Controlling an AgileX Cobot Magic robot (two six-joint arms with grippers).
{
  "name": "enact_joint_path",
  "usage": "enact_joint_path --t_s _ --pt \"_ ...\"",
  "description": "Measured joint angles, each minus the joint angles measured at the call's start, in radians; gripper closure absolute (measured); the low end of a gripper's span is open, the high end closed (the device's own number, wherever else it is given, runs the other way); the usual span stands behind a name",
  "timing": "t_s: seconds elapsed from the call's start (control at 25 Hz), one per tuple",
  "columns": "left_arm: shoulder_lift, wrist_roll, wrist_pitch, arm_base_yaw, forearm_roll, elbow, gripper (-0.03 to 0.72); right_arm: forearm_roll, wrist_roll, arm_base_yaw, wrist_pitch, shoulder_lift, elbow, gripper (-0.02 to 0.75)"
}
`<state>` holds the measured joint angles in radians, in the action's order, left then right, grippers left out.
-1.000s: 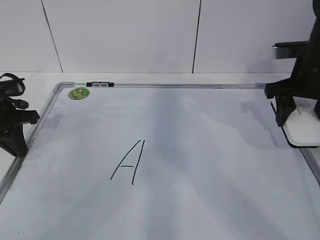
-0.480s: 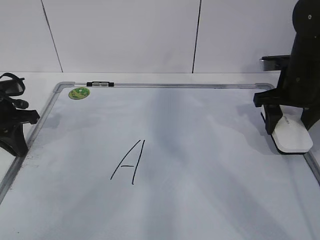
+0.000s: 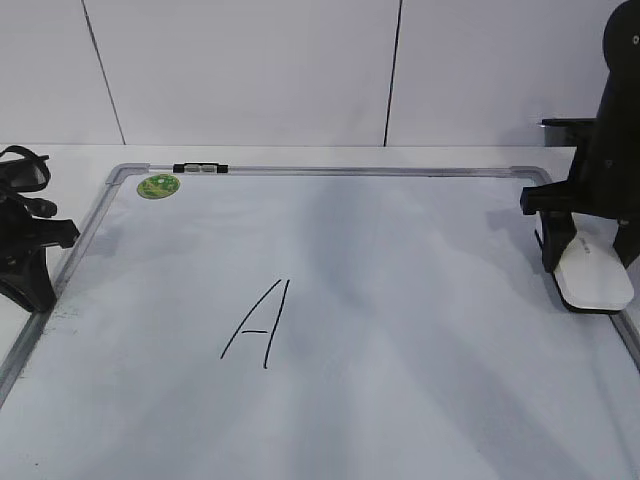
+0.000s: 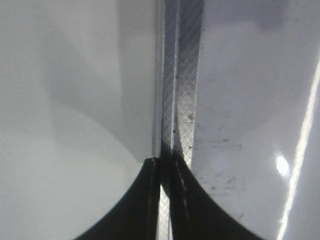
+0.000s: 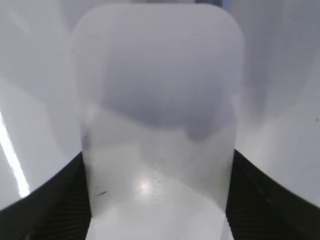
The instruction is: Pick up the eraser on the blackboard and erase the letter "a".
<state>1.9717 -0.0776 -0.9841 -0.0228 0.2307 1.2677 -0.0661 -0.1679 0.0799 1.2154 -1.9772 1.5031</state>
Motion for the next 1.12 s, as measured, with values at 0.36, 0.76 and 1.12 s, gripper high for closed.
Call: enact_joint_path --t_s 0.36,0.76,1.12 --pt "0.0 0.0 0.001 0.0 0.0 0.0 0.673 -0.021 0.0 0.0 0.0 -0.037 0.0 0.18" --pt "0.0 0.0 0.002 0.0 0.001 0.0 0.673 -0.032 0.0 0.0 -0.002 -0.037 0.0 0.18" --pt "0.0 0.0 0.002 0.0 0.002 0.0 0.673 -0.028 0.0 0.0 -0.001 -0.037 0.0 0.18"
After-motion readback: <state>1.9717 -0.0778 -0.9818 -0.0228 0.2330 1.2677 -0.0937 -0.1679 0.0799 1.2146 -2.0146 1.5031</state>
